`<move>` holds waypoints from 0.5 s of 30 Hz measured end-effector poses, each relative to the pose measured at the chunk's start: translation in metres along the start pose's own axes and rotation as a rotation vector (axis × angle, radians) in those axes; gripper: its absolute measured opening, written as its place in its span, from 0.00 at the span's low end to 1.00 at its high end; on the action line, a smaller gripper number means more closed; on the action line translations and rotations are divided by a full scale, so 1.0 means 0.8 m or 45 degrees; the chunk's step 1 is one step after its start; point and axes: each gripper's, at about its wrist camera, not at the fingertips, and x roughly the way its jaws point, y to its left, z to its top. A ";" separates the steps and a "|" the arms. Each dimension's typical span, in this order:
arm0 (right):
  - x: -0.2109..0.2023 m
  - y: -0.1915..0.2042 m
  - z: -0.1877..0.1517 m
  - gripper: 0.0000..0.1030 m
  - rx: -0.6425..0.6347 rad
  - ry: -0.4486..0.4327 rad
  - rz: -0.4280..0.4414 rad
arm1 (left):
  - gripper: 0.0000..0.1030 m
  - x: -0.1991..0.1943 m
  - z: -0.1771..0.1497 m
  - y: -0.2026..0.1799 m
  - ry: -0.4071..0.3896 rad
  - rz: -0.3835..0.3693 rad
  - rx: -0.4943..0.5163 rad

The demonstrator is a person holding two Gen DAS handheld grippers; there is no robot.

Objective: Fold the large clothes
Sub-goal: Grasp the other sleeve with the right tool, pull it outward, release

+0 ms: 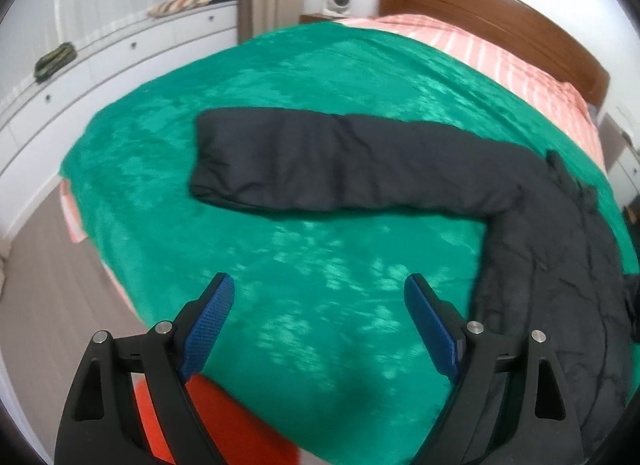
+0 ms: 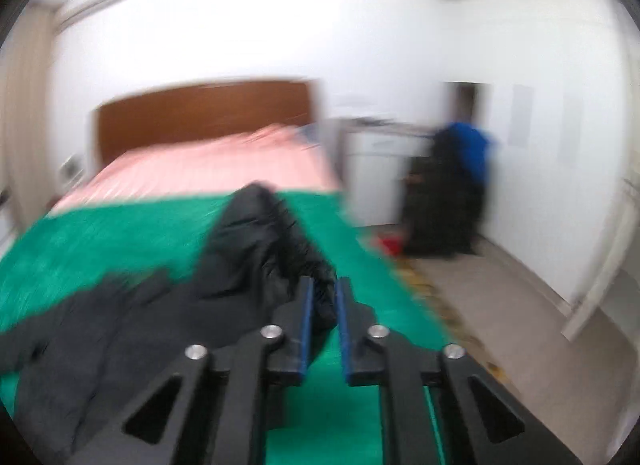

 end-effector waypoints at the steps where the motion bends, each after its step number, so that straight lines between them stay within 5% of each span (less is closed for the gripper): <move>1: -0.005 -0.038 0.000 0.02 0.034 -0.004 -0.075 | 0.85 0.001 -0.002 -0.006 0.007 -0.007 0.012; 4: 0.001 -0.132 -0.040 0.02 0.149 0.108 -0.223 | 0.85 0.004 -0.010 -0.027 0.032 -0.013 0.053; 9: 0.026 -0.190 -0.133 0.04 0.295 0.348 -0.216 | 0.85 -0.008 -0.015 -0.043 0.030 -0.030 0.083; 10: 0.031 -0.202 -0.149 0.09 0.353 0.385 -0.173 | 0.85 -0.012 -0.014 -0.044 0.024 -0.030 0.088; 12: 0.044 -0.219 -0.185 0.35 0.519 0.451 -0.048 | 0.85 -0.018 -0.013 -0.044 0.015 -0.027 0.093; 13: 0.051 -0.231 -0.202 0.59 0.635 0.478 0.036 | 0.85 -0.020 -0.013 -0.044 0.014 -0.023 0.092; 15: 0.078 -0.245 -0.238 0.64 0.860 0.531 0.140 | 0.85 -0.020 -0.014 -0.042 0.019 -0.018 0.088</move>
